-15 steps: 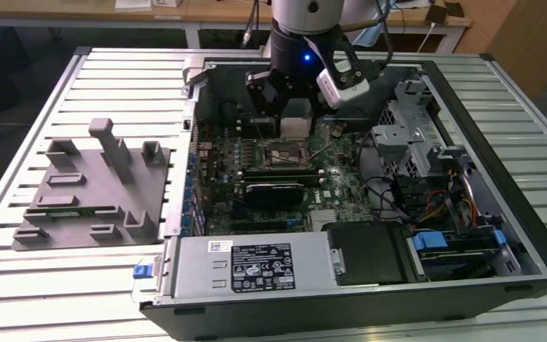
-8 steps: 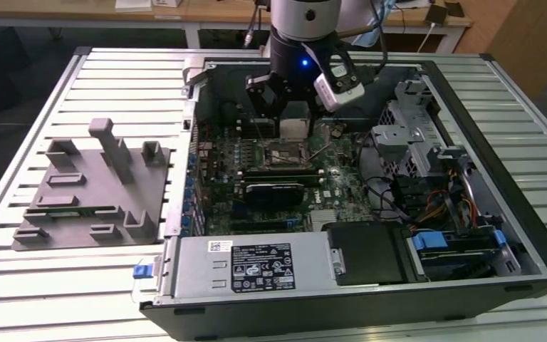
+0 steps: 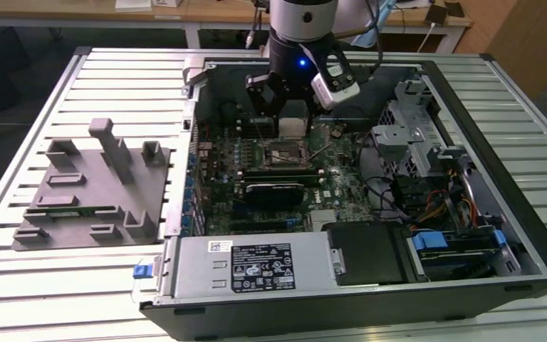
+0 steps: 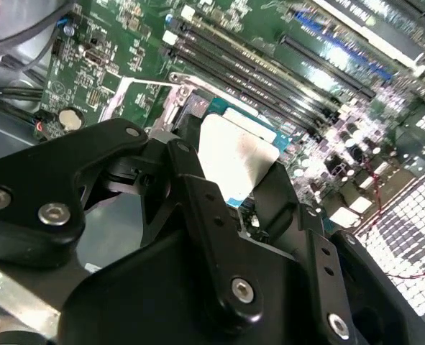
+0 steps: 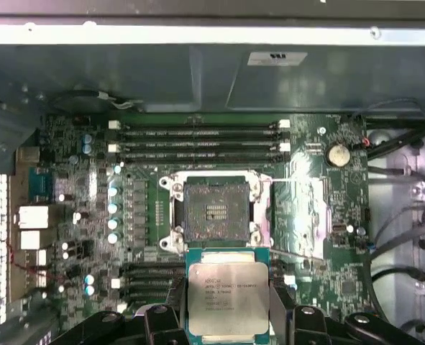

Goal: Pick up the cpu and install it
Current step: 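Pick up the cpu and move it towards the insertion slot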

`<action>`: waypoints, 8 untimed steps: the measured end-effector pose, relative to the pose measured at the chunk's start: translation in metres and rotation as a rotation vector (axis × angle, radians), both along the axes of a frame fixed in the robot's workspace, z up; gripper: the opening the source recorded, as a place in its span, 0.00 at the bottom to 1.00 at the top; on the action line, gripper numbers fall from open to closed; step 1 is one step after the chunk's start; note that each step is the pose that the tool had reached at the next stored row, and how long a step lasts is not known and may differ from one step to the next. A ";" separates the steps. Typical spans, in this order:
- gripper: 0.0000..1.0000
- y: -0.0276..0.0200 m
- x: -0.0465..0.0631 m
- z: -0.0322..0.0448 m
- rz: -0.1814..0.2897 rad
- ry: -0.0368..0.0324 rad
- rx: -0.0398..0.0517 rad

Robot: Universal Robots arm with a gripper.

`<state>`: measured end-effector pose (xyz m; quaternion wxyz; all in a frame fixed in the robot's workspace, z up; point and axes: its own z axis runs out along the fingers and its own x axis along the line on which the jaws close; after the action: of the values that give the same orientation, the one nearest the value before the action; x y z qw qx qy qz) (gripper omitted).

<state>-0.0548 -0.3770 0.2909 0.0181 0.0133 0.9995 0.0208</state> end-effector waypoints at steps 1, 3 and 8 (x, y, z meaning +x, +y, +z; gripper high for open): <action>0.54 0.0018 0.000 -0.0010 0.000 0.0000 0.0000; 0.54 0.0053 0.000 -0.0029 0.001 0.0001 -0.0002; 0.54 0.0124 0.000 -0.0078 0.002 0.0000 0.0000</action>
<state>-0.0548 -0.3646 0.2832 0.0180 0.0124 0.9995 0.0208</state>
